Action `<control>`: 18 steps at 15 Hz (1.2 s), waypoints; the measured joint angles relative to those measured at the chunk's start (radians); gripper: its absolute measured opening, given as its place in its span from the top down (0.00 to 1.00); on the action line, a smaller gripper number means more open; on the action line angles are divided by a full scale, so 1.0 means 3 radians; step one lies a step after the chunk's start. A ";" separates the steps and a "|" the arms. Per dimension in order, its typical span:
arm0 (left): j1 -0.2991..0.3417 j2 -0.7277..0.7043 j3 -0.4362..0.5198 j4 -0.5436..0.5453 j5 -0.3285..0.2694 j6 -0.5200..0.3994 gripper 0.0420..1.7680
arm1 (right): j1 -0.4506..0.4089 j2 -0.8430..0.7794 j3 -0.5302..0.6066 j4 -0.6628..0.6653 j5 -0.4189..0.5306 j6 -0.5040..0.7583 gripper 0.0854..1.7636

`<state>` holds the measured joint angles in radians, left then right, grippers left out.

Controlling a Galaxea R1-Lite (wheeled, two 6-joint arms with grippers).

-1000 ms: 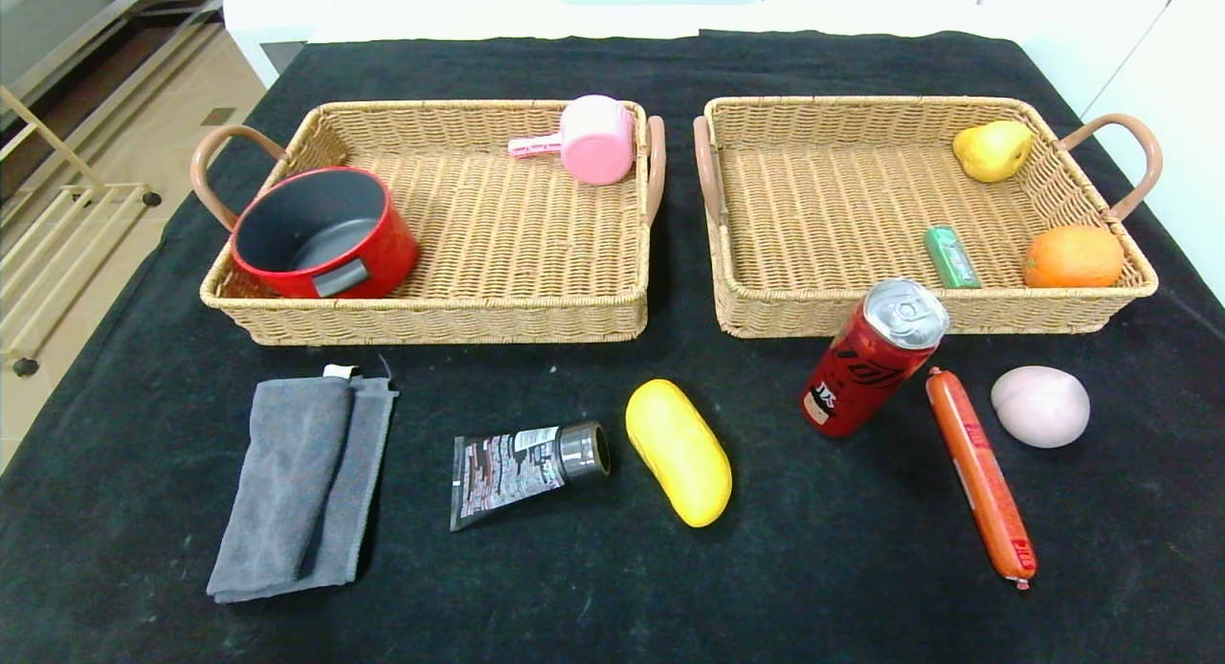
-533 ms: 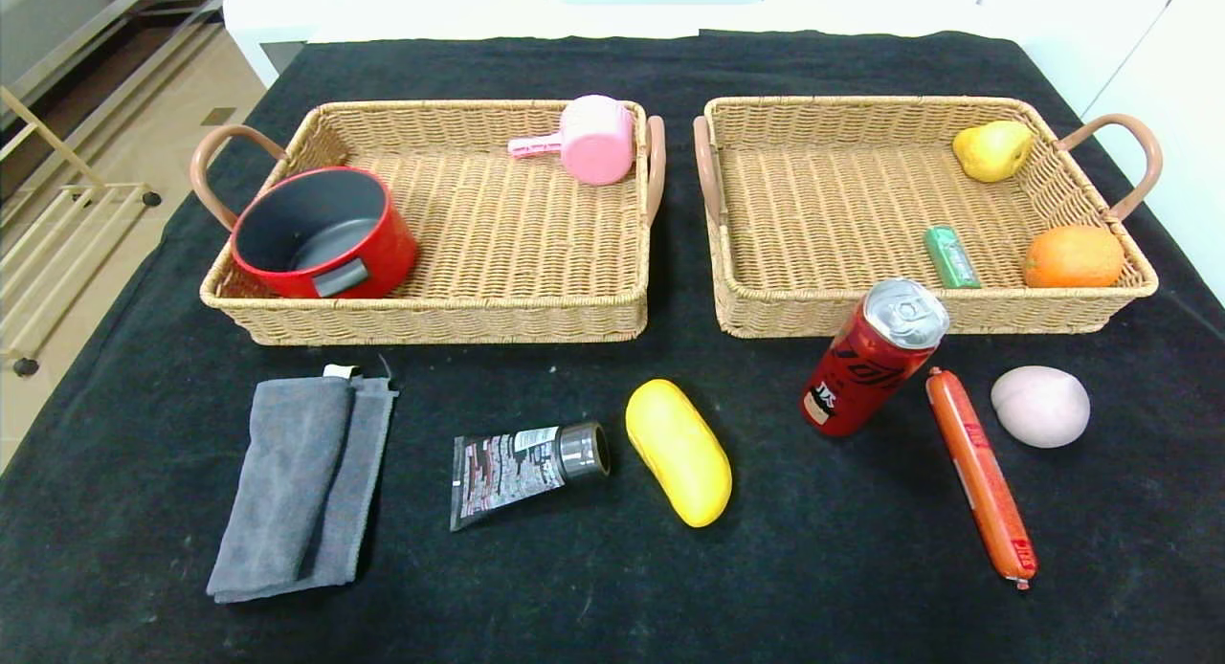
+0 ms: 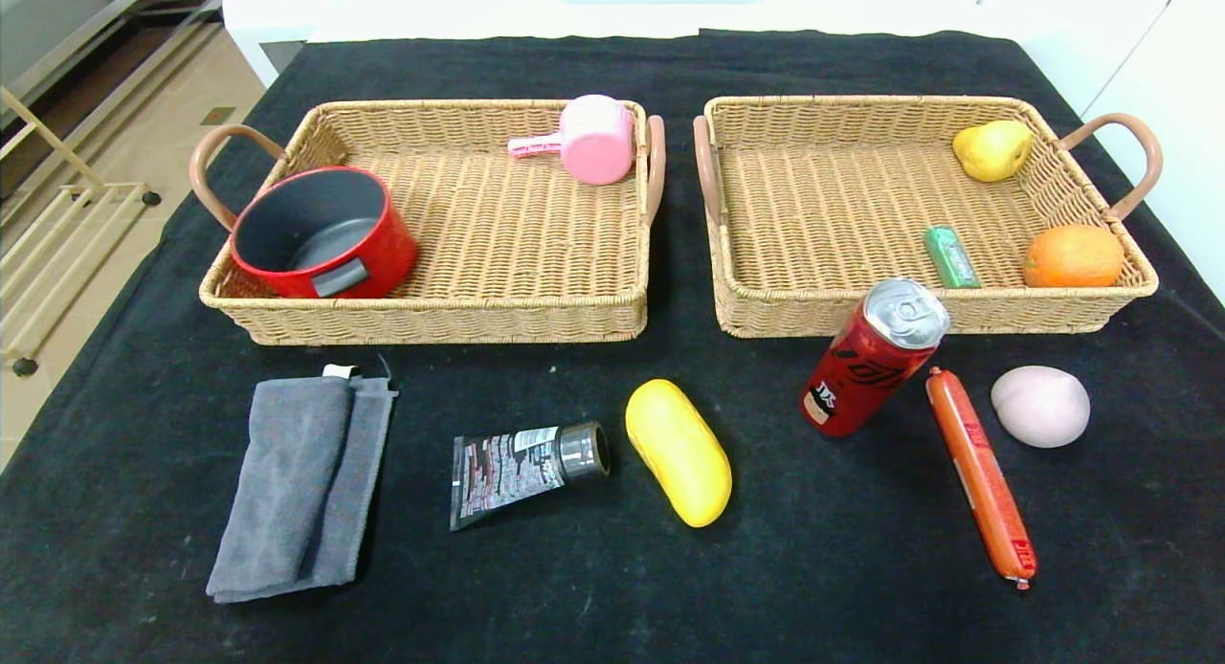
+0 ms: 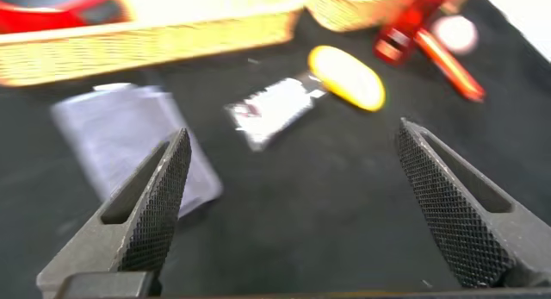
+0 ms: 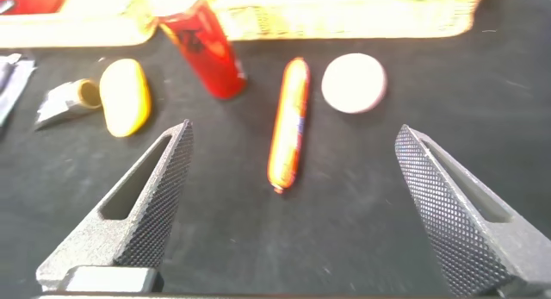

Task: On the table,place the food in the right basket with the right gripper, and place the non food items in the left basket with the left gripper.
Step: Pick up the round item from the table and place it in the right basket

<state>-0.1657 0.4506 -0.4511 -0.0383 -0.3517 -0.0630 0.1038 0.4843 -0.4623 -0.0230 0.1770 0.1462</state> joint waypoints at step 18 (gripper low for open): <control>-0.0872 0.1788 -0.0534 -0.0462 0.0020 0.0074 0.03 | 0.1068 0.1578 -0.0199 -0.0818 -0.0515 -0.0019 0.03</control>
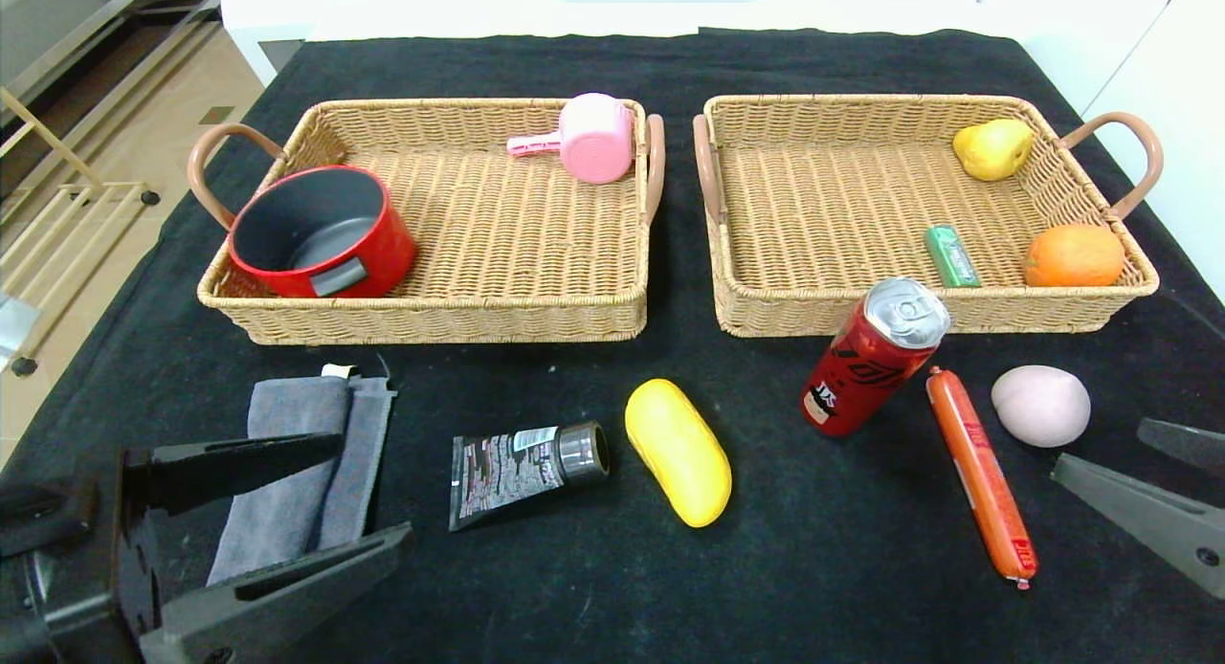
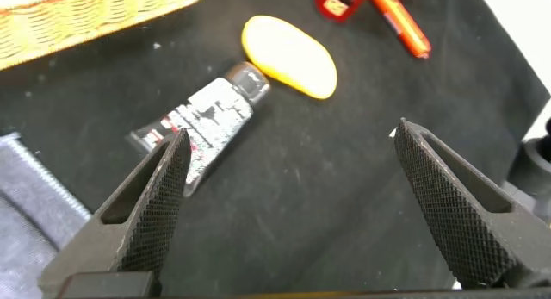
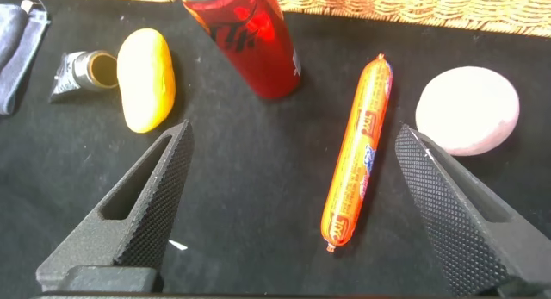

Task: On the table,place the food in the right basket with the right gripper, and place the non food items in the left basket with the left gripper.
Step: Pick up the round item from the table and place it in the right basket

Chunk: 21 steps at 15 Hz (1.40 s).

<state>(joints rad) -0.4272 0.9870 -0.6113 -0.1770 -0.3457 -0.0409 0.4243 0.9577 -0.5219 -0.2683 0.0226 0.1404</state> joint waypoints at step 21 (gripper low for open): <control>0.0001 0.0124 -0.0161 0.0000 0.0029 0.0082 0.03 | -0.0425 0.0884 -0.1974 0.2696 -0.0992 0.0391 0.03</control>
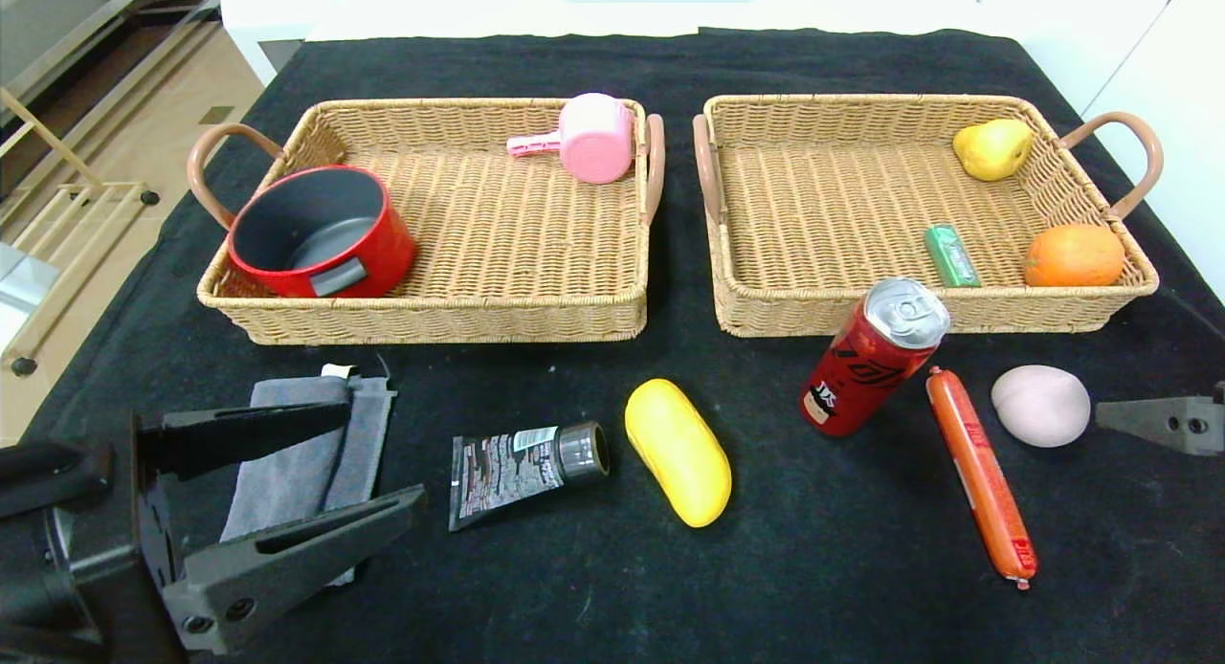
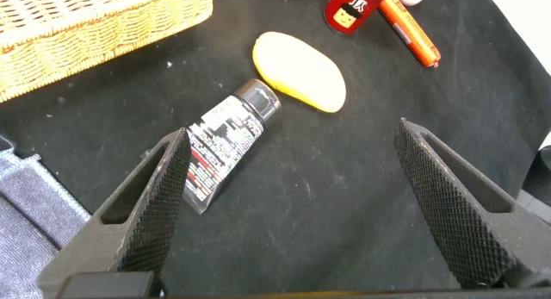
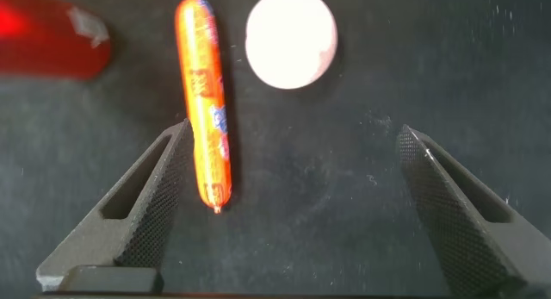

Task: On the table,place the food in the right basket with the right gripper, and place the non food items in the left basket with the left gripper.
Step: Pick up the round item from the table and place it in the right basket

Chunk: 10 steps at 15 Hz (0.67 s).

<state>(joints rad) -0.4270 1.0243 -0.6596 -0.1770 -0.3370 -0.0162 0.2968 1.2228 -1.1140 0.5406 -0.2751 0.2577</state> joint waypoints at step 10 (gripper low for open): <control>0.0001 0.0006 0.0016 0.0005 0.0006 0.0017 0.03 | -0.0478 0.0885 -0.0688 0.0296 0.0467 0.0063 0.03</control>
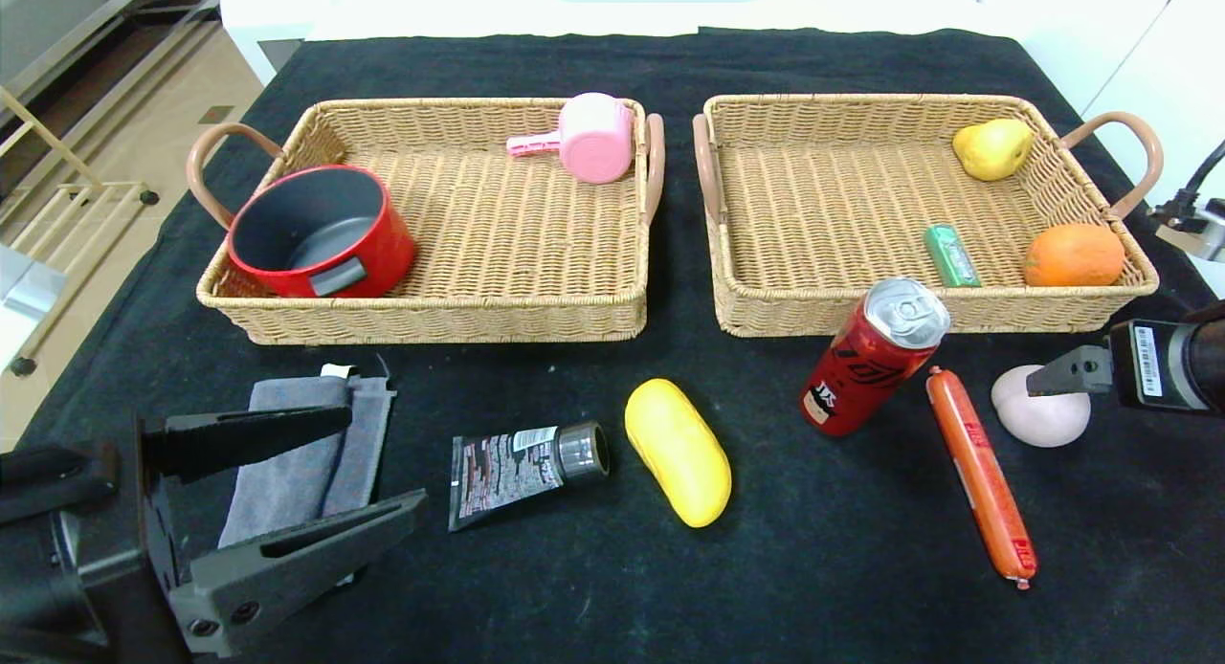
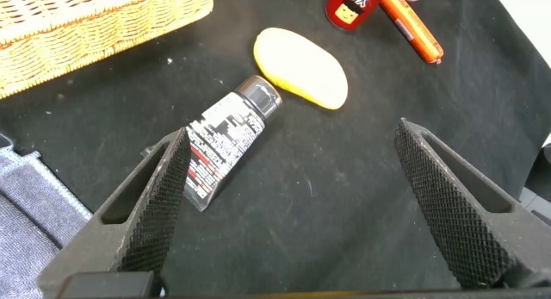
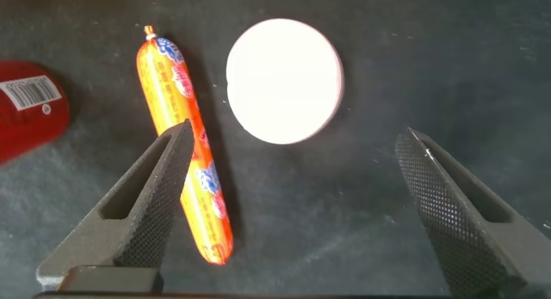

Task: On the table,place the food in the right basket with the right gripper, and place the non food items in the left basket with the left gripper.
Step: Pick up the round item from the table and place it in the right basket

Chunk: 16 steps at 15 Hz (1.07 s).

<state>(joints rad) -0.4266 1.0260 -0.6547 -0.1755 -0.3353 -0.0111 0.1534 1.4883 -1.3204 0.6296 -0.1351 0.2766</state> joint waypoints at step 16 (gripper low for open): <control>0.0000 0.0002 0.0029 0.0006 -0.0001 0.0029 0.03 | -0.0079 0.0321 0.0099 -0.0285 0.0122 0.0041 0.03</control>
<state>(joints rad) -0.4266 1.0266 -0.6460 -0.1736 -0.3357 -0.0023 0.1298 1.5847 -1.2906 0.5440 -0.0985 0.2889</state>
